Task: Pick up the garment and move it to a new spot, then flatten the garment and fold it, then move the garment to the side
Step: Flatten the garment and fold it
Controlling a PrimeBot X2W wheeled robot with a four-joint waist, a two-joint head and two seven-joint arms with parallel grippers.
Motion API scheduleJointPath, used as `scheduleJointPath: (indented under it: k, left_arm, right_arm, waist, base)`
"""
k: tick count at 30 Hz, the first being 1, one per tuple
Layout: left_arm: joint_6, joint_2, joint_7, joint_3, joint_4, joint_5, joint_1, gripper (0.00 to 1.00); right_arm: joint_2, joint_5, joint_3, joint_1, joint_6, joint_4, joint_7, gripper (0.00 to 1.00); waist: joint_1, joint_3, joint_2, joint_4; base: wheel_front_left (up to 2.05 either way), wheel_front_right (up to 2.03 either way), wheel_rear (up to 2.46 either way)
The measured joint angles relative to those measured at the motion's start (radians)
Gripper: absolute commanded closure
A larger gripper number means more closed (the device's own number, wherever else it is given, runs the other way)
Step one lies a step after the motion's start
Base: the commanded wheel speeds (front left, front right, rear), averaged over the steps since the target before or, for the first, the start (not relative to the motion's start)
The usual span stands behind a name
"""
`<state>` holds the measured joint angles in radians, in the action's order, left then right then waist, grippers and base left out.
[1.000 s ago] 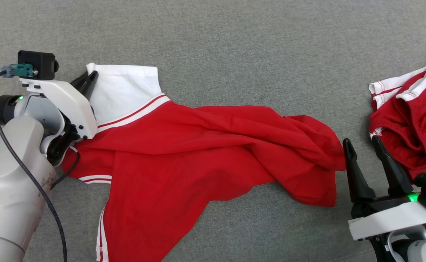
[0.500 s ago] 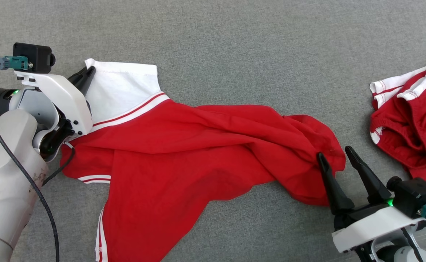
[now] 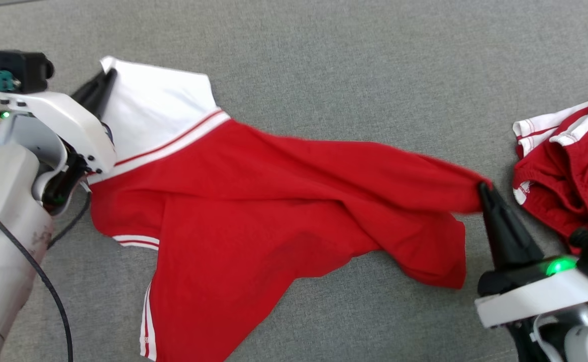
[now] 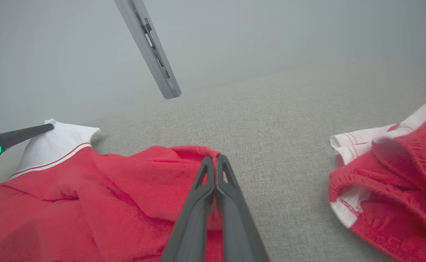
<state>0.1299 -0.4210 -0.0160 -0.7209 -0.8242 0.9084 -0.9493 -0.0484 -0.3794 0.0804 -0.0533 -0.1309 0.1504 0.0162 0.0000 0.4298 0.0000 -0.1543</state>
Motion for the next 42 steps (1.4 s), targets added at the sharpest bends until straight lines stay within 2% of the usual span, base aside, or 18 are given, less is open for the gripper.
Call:
scheduleJointPath:
  k: [6,10,15,21,27,35,42]
  left_arm:
    - [-0.001,-0.034,0.075,0.024,0.068,0.000,-0.034,1.00]
    - [-0.037,-0.066,0.101,0.047,0.184,-0.011,-0.064,1.00]
    - [-0.127,-0.116,0.130,0.088,0.372,-0.038,-0.101,1.00]
    - [-0.239,-0.183,0.106,0.132,0.626,-0.072,-0.139,1.00]
    - [-0.306,-0.231,0.054,0.155,0.770,-0.083,-0.154,1.00]
    - [-0.338,-0.247,0.006,0.152,0.848,-0.080,-0.154,1.00]
    - [-0.314,-0.202,-0.012,0.133,0.738,-0.081,-0.236,1.00]
  right_arm:
    - [-0.012,-0.023,-0.054,-0.097,0.000,0.061,-0.011,1.00]
    - [-0.036,-0.029,-0.059,-0.246,0.000,0.066,-0.008,1.00]
    - [-0.080,-0.044,-0.045,-0.435,0.000,0.022,-0.005,1.00]
    - [-0.127,-0.052,-0.048,-0.592,0.000,-0.005,0.008,1.00]
    - [-0.150,-0.061,-0.047,-0.671,0.000,-0.031,0.038,1.00]
    - [-0.161,-0.089,-0.026,-0.730,0.000,-0.127,0.072,1.00]
    - [-0.166,-0.114,0.017,-0.876,0.000,-0.290,0.070,1.00]
  waist:
    - [0.0000,-0.047,0.0000,0.008]
    - [0.0000,-0.093,0.0000,0.026]
    - [0.0000,-0.145,0.0000,0.062]
    - [0.0000,-0.204,0.0000,0.105]
    - [0.0000,-0.244,0.0000,0.127]
    - [0.0000,-0.245,0.0000,0.141]
    - [0.0000,-0.213,0.0000,0.148]
  base:
    - [0.00,0.00,0.00]
    - [0.00,0.00,0.00]
    - [0.00,0.00,0.00]
    - [0.00,0.00,0.00]
    - [0.00,0.00,0.00]
    - [0.00,0.00,0.00]
    - [0.00,0.00,0.00]
